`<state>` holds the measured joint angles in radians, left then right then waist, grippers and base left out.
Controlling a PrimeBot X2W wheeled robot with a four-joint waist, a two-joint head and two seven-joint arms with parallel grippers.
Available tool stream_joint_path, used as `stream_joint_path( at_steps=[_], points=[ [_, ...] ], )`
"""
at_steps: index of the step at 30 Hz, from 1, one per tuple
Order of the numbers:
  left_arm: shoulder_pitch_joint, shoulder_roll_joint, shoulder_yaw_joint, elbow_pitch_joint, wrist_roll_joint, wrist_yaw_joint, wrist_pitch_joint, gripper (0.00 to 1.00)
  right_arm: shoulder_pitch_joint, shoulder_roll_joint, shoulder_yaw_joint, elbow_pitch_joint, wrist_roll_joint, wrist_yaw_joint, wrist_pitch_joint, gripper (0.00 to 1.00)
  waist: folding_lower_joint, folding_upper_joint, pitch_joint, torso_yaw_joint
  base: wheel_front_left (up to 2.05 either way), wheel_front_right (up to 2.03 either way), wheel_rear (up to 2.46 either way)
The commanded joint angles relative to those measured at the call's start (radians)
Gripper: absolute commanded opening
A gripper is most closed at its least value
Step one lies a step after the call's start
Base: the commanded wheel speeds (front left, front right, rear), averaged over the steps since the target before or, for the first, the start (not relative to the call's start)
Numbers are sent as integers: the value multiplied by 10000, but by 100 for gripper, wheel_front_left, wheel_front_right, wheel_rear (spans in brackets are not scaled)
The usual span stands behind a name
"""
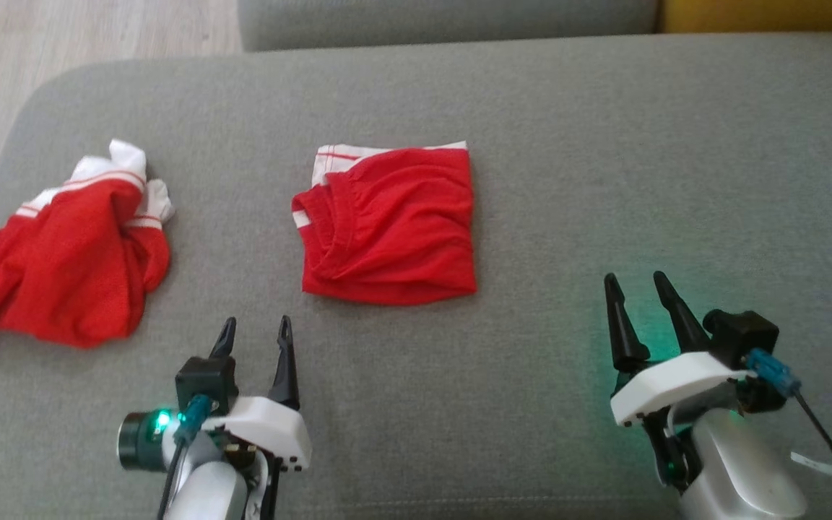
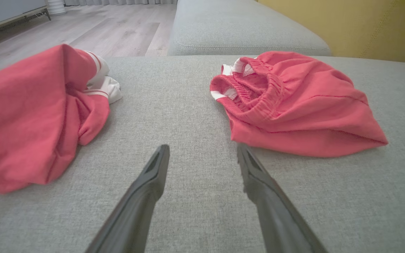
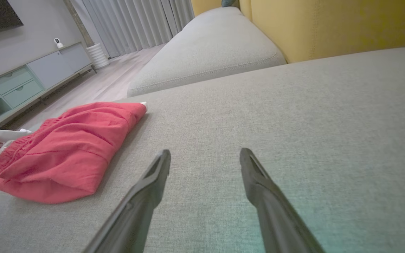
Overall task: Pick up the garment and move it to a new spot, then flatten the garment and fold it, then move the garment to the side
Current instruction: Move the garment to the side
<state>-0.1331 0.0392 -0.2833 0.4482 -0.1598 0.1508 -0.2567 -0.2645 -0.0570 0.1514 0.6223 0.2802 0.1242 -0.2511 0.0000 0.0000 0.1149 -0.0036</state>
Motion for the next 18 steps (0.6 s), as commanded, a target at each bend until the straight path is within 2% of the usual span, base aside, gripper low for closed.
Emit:
stream_joint_path(
  at_steps=[1,9,14,18],
  points=[
    [-466,110,247,-370,8,65,-51,100,-432,68,262,-317,25,65,-106,100,0,0,186,134,0,0,0],
    [-945,110,-368,-391,-163,-23,-51,100,-1776,68,1187,219,273,65,-106,100,0,0,1040,1107,0,0,0],
    [-1148,110,-832,-353,-307,-50,-51,100,-2931,68,1628,1369,490,65,-106,100,0,0,1386,2033,0,0,0],
    [-1151,110,-983,-396,-383,-45,-51,100,-3413,68,1660,2535,630,65,-106,100,0,0,1457,2464,0,0,0]
  ],
)
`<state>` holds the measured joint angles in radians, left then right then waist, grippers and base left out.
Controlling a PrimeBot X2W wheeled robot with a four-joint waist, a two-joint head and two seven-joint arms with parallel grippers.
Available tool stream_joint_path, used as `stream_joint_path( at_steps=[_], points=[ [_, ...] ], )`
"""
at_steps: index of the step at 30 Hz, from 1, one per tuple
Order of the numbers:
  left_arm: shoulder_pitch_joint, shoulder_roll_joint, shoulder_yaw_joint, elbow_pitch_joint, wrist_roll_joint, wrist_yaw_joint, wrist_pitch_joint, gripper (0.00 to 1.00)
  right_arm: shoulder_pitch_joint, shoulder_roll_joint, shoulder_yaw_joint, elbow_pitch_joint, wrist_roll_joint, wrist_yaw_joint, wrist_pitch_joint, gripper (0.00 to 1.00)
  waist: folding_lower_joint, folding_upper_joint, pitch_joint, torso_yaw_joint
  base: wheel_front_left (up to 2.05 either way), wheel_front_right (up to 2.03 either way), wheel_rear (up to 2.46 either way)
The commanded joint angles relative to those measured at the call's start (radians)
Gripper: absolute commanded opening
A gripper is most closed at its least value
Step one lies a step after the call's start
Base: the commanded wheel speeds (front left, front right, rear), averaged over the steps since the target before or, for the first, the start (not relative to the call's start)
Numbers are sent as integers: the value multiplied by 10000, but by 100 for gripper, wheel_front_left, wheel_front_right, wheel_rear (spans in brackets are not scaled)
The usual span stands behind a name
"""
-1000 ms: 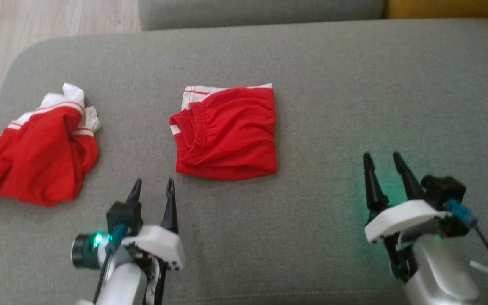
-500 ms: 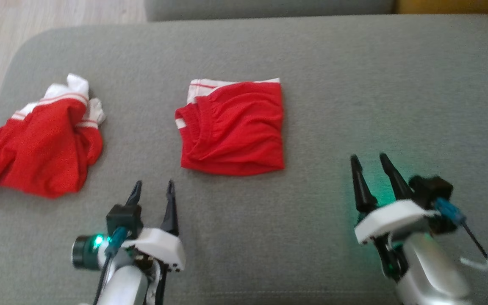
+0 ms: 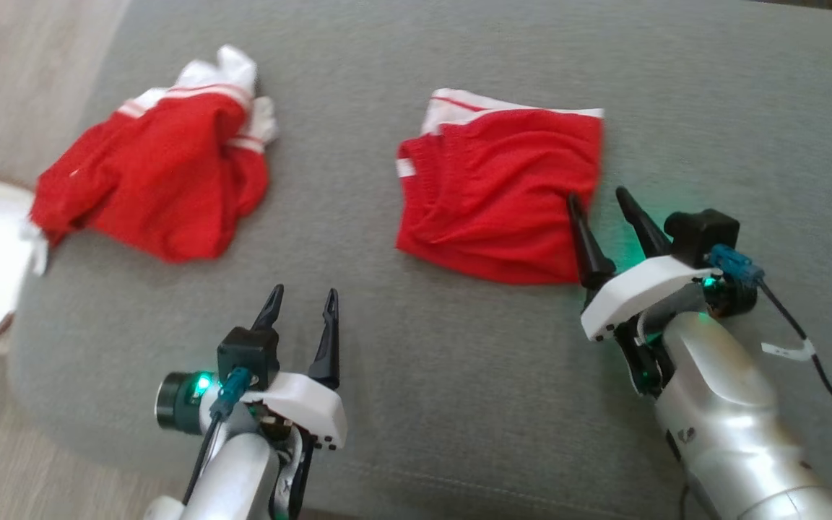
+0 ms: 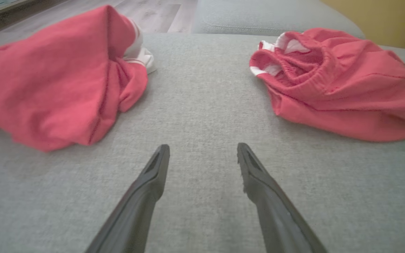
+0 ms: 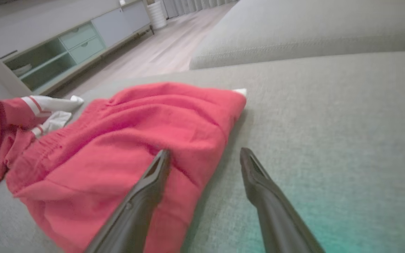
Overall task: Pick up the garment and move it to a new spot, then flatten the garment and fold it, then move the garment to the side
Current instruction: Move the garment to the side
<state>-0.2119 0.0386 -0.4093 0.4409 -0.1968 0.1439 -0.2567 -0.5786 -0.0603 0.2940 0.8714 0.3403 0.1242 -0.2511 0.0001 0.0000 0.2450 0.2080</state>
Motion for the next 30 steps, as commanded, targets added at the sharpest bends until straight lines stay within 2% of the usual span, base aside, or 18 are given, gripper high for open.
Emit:
stream_joint_path(
  at_steps=[1,4,5,6,7,13,19,24,30],
  points=[
    [-347,116,268,-326,-10,22,-51,100,-376,101,227,396,39,65,-100,100,-1,0,165,411,0,0,0],
    [-386,116,273,-359,-16,-2,-51,100,-714,101,376,1194,139,65,-33,100,-1,0,288,497,0,0,0],
    [-401,116,281,-351,-10,-12,-51,100,-785,101,494,1370,211,65,-32,83,-1,0,294,508,0,0,0],
    [-421,116,304,-329,18,-17,-51,100,-856,101,617,1481,306,65,-35,28,-1,0,323,488,0,0,0],
    [-470,116,334,-316,60,-26,-51,100,-940,101,747,1561,352,65,-41,0,-1,0,355,447,0,0,0],
    [-476,116,559,-255,152,-37,-51,100,-1052,101,1023,1715,614,65,-90,0,-1,0,189,-1,0,0,0],
    [-567,116,611,-245,268,-113,-51,100,-1050,101,777,1174,493,65,-103,0,-1,0,81,-1016,0,0,0],
    [-728,116,773,-140,469,-199,-51,100,-864,101,870,743,558,65,-105,0,-1,0,-1,-2493,0,0,0],
    [-1055,133,1025,31,859,-395,-51,100,-871,101,1461,356,863,65,-105,0,-1,0,145,-4697,0,0,0]
  ],
)
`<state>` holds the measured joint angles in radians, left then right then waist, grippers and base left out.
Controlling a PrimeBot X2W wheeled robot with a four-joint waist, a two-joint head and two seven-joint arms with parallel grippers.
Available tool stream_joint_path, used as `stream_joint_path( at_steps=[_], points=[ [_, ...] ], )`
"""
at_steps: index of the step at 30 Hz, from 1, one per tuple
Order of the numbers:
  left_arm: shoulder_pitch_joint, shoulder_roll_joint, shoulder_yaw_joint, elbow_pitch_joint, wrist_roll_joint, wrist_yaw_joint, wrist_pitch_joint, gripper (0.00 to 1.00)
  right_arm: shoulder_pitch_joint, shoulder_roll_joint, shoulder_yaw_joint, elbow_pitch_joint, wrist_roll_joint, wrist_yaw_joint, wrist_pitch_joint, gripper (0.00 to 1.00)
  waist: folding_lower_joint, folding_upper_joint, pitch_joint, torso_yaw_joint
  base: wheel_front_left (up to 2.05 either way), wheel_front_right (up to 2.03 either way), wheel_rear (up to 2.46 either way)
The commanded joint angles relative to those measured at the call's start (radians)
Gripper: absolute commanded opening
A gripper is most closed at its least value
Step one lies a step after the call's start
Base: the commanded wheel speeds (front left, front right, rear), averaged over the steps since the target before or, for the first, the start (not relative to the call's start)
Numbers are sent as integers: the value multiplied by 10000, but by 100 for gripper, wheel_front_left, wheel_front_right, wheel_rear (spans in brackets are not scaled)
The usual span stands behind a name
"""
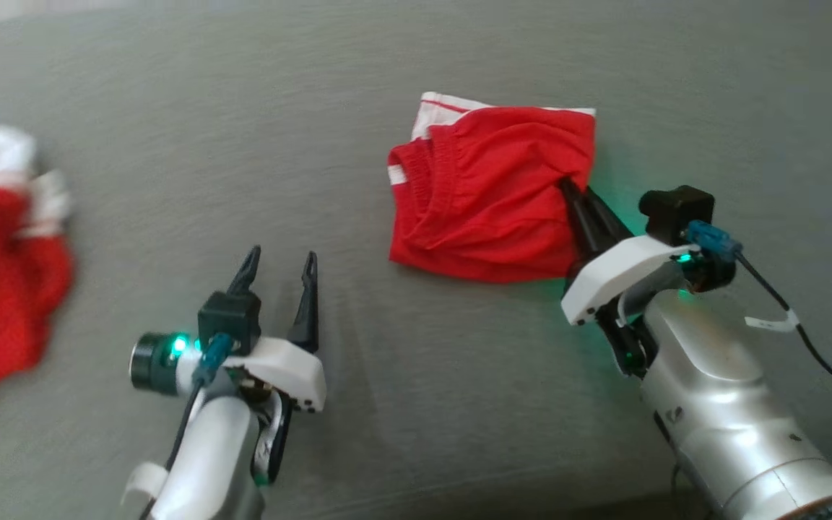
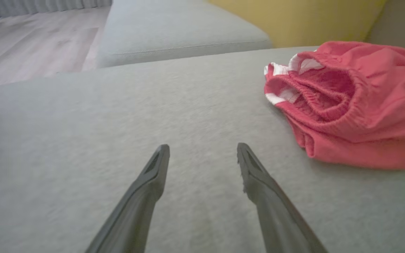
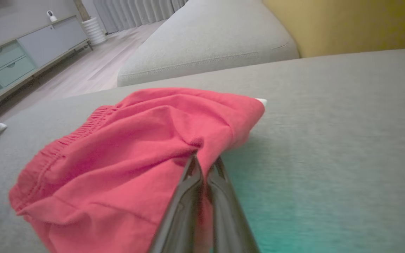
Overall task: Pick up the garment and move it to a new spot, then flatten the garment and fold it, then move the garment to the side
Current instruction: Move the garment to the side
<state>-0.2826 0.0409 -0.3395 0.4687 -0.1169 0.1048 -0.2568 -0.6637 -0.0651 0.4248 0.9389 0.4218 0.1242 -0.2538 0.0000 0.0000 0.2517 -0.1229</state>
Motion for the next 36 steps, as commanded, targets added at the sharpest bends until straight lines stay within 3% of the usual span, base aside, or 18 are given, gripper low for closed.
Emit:
stream_joint_path(
  at_steps=[1,8,13,18,24,29,36],
  points=[
    [-413,123,363,-221,113,-45,-49,100,-21,149,254,-377,140,65,-79,0,0,0,121,-1746,0,0,0],
    [-884,178,388,-65,469,-306,-49,100,36,149,664,-722,661,65,-79,0,0,0,508,-3609,0,0,0],
    [-1109,172,330,24,592,-435,-49,100,-48,149,562,-629,632,65,-79,0,0,0,779,-3971,0,0,0],
    [-1238,159,222,5,676,-518,-49,100,-767,114,-61,-3,-254,65,-79,0,0,0,1112,-3633,0,0,0],
    [-1278,193,184,-38,746,-565,-49,100,-1884,-707,-971,1013,-1517,65,-79,0,0,0,1461,-2804,0,0,0],
    [-1268,199,184,-181,758,-533,-49,100,-2922,-1870,-1907,2136,-2490,65,-80,0,0,0,1775,-1935,0,0,0],
    [-1196,183,262,-333,728,-477,-49,100,-3751,-3305,-3310,3122,-3776,65,-71,0,0,0,1967,-1356,0,0,0]
  ],
)
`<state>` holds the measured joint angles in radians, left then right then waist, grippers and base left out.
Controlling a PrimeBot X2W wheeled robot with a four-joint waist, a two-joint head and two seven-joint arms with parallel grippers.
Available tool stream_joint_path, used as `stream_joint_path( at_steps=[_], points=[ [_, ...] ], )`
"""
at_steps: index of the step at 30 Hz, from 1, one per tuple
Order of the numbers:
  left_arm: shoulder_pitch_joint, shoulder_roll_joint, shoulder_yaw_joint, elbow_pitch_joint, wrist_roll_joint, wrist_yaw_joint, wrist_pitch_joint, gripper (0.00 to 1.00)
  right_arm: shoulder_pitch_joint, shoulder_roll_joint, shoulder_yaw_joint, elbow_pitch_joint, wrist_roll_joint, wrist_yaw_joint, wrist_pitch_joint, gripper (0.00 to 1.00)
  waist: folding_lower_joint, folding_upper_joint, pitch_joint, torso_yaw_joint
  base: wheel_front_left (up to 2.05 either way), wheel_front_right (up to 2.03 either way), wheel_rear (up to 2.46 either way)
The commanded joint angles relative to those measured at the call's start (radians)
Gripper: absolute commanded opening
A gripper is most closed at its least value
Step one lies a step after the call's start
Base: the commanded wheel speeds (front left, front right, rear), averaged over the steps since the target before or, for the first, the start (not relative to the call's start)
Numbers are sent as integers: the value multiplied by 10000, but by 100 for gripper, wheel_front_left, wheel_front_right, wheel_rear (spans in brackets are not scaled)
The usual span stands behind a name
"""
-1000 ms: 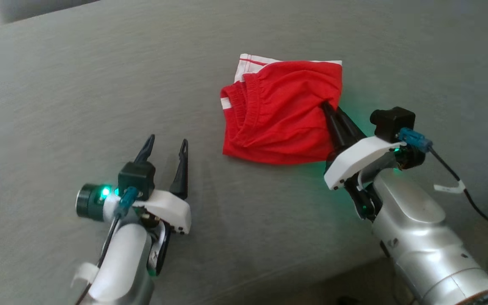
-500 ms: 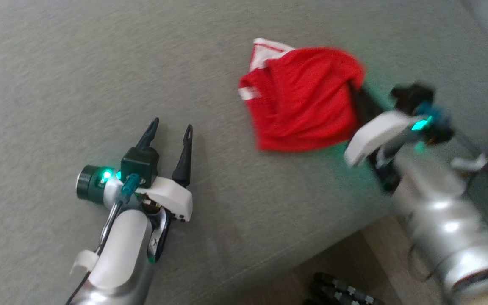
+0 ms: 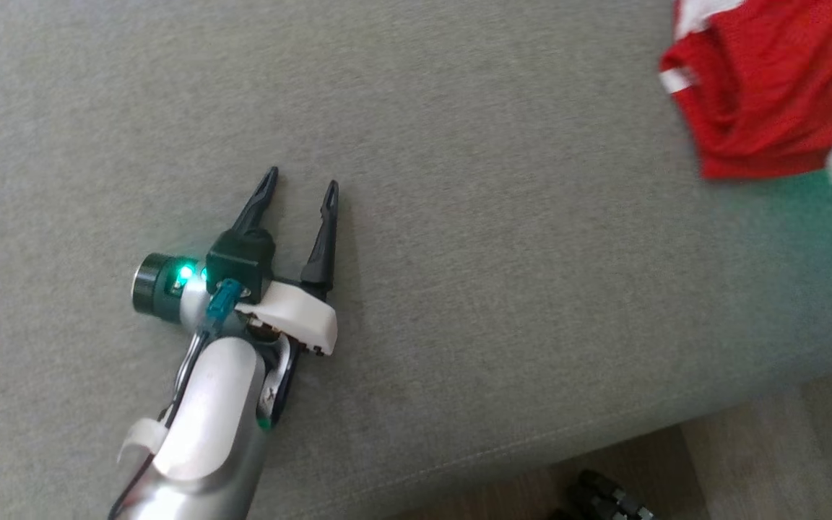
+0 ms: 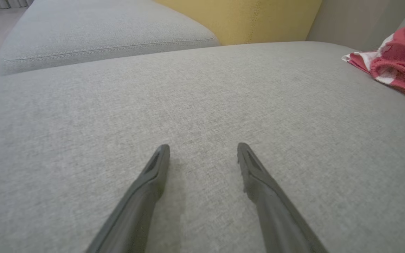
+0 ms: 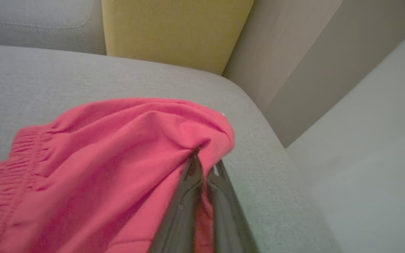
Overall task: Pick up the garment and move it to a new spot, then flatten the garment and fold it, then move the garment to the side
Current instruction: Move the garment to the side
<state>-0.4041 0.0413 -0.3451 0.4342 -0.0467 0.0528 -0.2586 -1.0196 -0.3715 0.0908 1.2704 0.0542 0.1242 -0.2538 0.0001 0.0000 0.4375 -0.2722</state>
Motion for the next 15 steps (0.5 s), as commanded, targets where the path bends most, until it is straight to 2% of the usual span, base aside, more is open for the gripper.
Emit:
stream_joint_path(
  at_steps=[1,6,7,8,9,15],
  points=[
    [23,176,320,-5,28,49,-32,100,-257,-333,-177,-162,-230,65,-71,0,-1,0,113,162,0,0,0],
    [-7,159,324,-43,17,66,-32,100,-419,-618,-934,-135,-1050,65,-74,0,-1,0,104,158,0,0,0],
    [-22,155,314,-42,17,65,-32,100,-429,-636,-1105,-155,-1184,65,-75,19,-1,0,96,148,0,0,0],
    [-33,152,309,-38,12,63,-32,100,-432,-650,-1299,-192,-1299,65,-76,63,-1,0,89,140,0,0,0],
    [-47,148,306,-34,7,63,-32,100,-429,-650,-1483,-307,-1423,65,-76,100,-1,0,84,130,0,0,0],
    [-121,132,342,-35,-29,103,-32,100,-61,-454,-2807,-2186,-2334,65,-78,100,-1,0,-7,185,0,0,0]
  ],
)
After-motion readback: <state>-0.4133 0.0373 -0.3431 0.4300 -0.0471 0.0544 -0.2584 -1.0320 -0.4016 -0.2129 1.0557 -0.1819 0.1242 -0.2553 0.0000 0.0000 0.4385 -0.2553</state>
